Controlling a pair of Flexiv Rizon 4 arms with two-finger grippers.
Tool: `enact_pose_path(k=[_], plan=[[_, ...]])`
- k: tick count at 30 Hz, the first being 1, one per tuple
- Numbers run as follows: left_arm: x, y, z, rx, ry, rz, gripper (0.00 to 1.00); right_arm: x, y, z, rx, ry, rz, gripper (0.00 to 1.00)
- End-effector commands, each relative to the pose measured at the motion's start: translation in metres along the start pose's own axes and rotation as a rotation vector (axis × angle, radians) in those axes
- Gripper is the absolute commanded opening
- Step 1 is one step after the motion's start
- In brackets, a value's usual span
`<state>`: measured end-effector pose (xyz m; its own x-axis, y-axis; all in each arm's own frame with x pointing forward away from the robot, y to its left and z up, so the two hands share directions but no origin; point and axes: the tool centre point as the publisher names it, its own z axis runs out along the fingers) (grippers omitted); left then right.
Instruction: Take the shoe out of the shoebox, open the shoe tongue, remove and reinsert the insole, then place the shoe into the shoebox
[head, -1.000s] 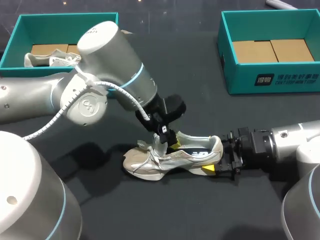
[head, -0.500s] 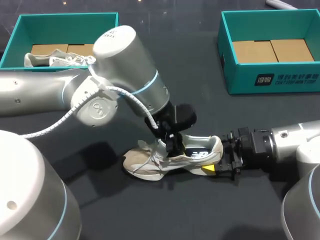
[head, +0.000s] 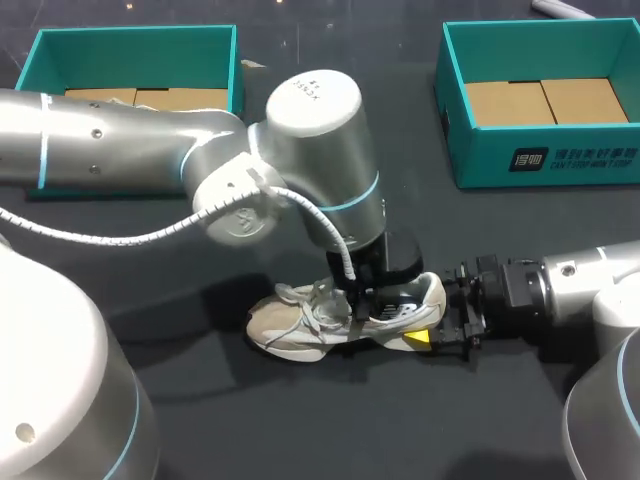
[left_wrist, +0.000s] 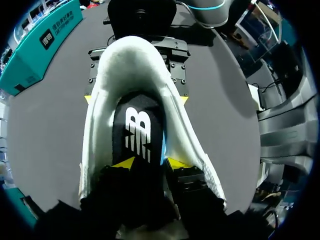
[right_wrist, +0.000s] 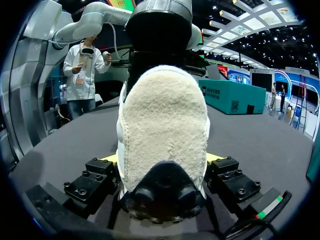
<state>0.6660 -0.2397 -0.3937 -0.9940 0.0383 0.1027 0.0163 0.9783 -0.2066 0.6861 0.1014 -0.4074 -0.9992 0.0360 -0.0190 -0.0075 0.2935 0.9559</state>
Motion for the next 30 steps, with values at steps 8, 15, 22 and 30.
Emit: enact_pose_path(k=[8, 15, 22, 30], plan=[[-0.005, 0.001, 0.021, -0.137, -0.101, -0.032, 0.23, 0.001, 0.001, 0.000, 0.004, -0.001, 0.001, 0.00], [-0.020, 0.007, 0.017, -0.137, -0.153, -0.095, 0.00, 0.001, 0.001, 0.000, 0.004, -0.001, 0.001, 0.00], [-0.016, 0.019, 0.000, -0.012, -0.086, -0.133, 0.00, 0.001, 0.001, 0.000, 0.004, -0.001, 0.001, 0.00], [-0.011, 0.031, -0.016, 0.153, 0.012, -0.172, 0.00, 0.001, 0.001, 0.000, 0.004, -0.001, 0.001, 0.00]])
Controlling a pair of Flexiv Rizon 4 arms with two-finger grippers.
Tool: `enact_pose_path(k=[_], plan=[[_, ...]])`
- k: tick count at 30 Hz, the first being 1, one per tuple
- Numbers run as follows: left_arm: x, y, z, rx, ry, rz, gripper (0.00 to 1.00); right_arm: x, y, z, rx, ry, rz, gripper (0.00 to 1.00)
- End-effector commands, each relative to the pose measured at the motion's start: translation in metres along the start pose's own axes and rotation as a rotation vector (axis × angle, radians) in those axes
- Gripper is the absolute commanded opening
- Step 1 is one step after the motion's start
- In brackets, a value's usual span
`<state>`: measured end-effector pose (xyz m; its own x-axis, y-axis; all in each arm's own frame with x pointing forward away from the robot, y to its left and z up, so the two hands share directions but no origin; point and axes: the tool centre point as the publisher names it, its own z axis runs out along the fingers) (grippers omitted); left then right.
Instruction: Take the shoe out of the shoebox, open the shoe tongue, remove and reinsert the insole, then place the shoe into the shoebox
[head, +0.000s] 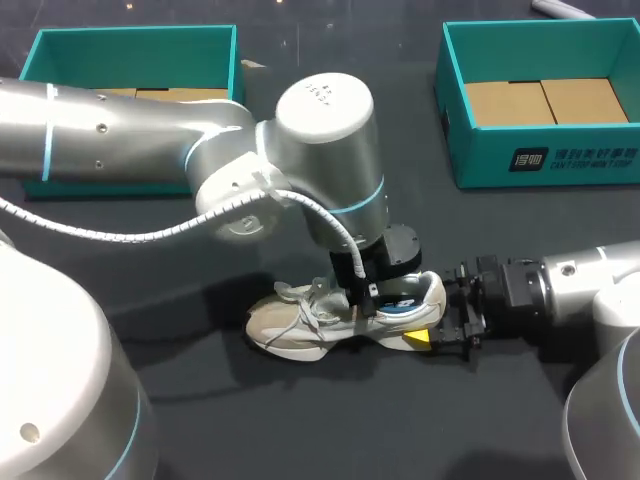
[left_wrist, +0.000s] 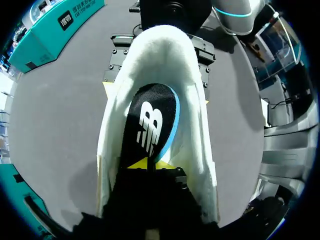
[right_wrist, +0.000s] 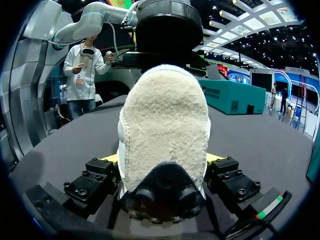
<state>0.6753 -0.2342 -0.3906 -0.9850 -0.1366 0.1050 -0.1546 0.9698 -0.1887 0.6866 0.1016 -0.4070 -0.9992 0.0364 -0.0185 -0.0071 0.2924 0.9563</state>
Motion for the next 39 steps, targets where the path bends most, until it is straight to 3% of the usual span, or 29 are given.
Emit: enact_pose_path(k=[1, 17, 29, 39], plan=[[-0.007, 0.026, -0.012, 0.164, 0.066, -0.007, 0.00, 0.001, 0.000, 0.000, 0.005, -0.001, 0.000, 0.00], [0.002, 0.008, -0.043, 0.324, 0.128, 0.031, 0.00, 0.001, 0.000, 0.000, 0.005, -0.001, 0.000, 0.00], [0.002, -0.014, -0.061, 0.368, 0.113, 0.042, 0.00, 0.001, 0.000, 0.000, 0.005, -0.001, 0.000, 0.00], [-0.007, -0.054, -0.068, 0.356, 0.104, 0.057, 0.00, 0.001, 0.000, 0.000, 0.005, -0.001, 0.000, 0.00]])
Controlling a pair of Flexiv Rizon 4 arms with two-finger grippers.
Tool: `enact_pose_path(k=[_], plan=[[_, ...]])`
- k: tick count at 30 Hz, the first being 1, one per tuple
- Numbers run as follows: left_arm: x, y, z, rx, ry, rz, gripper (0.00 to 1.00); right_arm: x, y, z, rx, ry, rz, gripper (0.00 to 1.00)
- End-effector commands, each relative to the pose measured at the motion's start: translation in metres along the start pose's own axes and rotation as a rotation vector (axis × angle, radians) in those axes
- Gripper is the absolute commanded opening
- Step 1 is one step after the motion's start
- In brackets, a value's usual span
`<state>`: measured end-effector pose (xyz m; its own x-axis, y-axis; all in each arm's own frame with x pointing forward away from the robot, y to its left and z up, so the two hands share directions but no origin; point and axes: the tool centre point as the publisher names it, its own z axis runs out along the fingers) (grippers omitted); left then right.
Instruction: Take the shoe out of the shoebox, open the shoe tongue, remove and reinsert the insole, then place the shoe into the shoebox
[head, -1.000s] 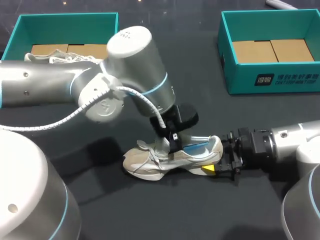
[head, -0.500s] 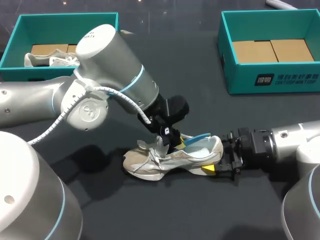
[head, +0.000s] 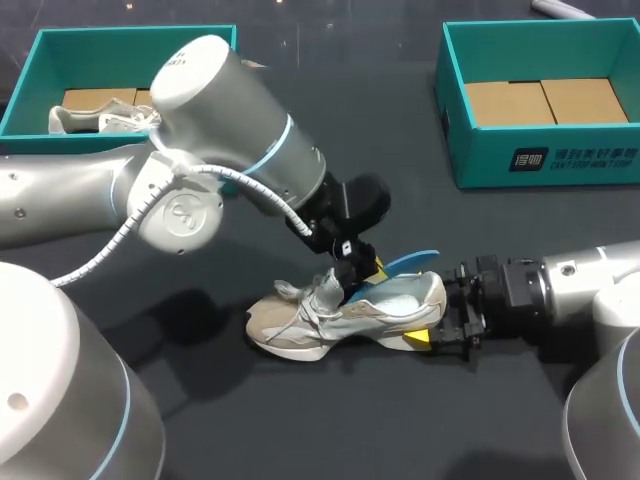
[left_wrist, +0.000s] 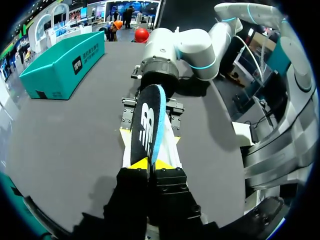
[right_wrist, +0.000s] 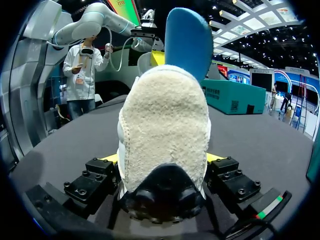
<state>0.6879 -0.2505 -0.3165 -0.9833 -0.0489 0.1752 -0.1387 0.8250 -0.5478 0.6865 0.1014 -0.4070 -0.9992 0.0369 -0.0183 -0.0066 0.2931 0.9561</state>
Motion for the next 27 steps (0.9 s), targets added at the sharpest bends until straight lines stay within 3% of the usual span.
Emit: enact_pose_path(k=[1, 8, 9, 11, 14, 22, 27], plan=[[-0.007, -0.023, 0.010, -0.031, 0.005, 0.001, 0.00, 0.001, 0.000, 0.000, 0.004, 0.000, 0.000, 0.00], [-0.007, -0.043, 0.019, -0.062, -0.028, 0.016, 0.00, 0.001, 0.000, 0.000, 0.004, 0.000, 0.000, 0.00], [-0.006, -0.043, 0.020, -0.064, -0.027, 0.016, 0.07, 0.001, 0.000, 0.000, 0.004, 0.000, 0.000, 0.00], [-0.004, -0.043, 0.022, -0.068, -0.031, 0.017, 0.35, 0.001, 0.000, 0.000, 0.004, 0.000, 0.000, 0.00], [0.002, -0.039, 0.023, -0.071, -0.043, 0.019, 0.42, 0.001, 0.000, 0.000, 0.004, 0.000, 0.000, 0.00], [0.014, -0.029, 0.015, -0.052, -0.122, 0.011, 0.49, 0.001, 0.000, 0.000, 0.004, 0.000, 0.000, 0.00], [0.021, -0.028, 0.009, -0.030, -0.200, 0.011, 0.47, 0.001, 0.000, 0.000, 0.004, 0.000, 0.000, 0.00]])
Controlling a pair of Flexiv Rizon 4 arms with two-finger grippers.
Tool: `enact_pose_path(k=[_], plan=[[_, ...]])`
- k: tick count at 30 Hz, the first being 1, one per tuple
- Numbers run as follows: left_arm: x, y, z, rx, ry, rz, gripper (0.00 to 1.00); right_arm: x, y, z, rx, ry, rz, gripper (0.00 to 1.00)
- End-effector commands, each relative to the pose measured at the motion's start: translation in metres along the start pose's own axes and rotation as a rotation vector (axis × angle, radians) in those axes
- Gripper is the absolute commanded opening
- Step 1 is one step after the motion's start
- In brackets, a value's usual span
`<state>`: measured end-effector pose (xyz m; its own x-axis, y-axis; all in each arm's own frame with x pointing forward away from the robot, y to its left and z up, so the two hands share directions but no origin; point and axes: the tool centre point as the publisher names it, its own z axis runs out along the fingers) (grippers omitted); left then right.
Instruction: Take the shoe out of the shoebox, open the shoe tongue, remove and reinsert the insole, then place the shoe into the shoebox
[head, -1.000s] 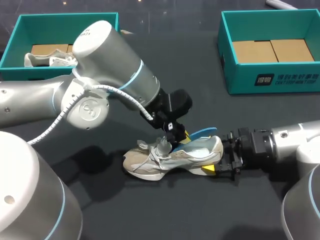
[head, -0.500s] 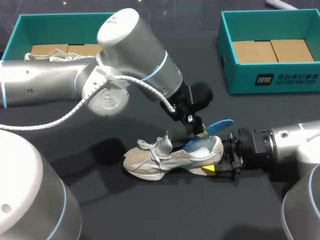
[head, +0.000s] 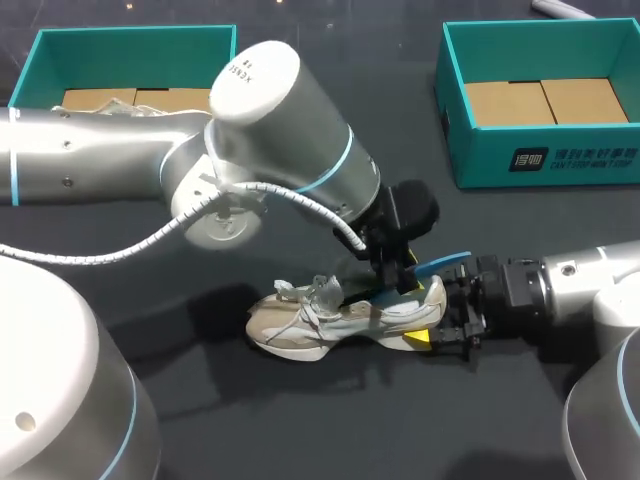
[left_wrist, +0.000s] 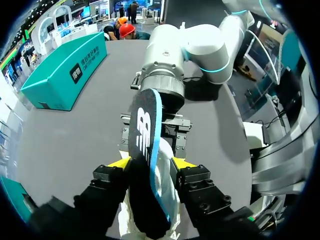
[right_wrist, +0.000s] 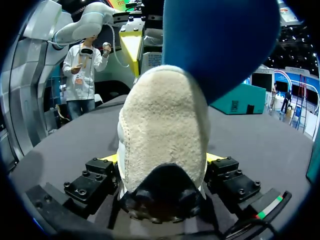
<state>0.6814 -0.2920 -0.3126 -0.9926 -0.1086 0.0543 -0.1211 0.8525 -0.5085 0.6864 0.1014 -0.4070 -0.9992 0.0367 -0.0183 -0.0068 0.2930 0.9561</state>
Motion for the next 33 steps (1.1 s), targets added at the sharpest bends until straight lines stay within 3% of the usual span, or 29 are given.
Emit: enact_pose_path(k=[1, 10, 22, 25, 33], plan=[[0.011, 0.008, -0.014, 0.027, -0.074, -0.009, 0.46, 0.001, 0.000, 0.000, 0.004, -0.001, 0.000, 0.00], [0.008, 0.011, -0.011, 0.072, -0.161, -0.039, 0.53, 0.001, 0.000, 0.000, 0.004, -0.001, 0.000, 0.00], [0.000, 0.013, 0.004, 0.107, -0.238, -0.048, 0.50, 0.001, 0.000, 0.000, 0.004, -0.001, 0.000, 0.00], [-0.001, 0.011, 0.006, 0.105, -0.250, -0.044, 0.59, 0.001, 0.000, 0.000, 0.004, -0.001, 0.000, 0.00], [-0.005, 0.006, 0.013, 0.106, -0.289, -0.031, 0.53, 0.001, 0.000, 0.000, 0.004, -0.001, 0.000, 0.00]])
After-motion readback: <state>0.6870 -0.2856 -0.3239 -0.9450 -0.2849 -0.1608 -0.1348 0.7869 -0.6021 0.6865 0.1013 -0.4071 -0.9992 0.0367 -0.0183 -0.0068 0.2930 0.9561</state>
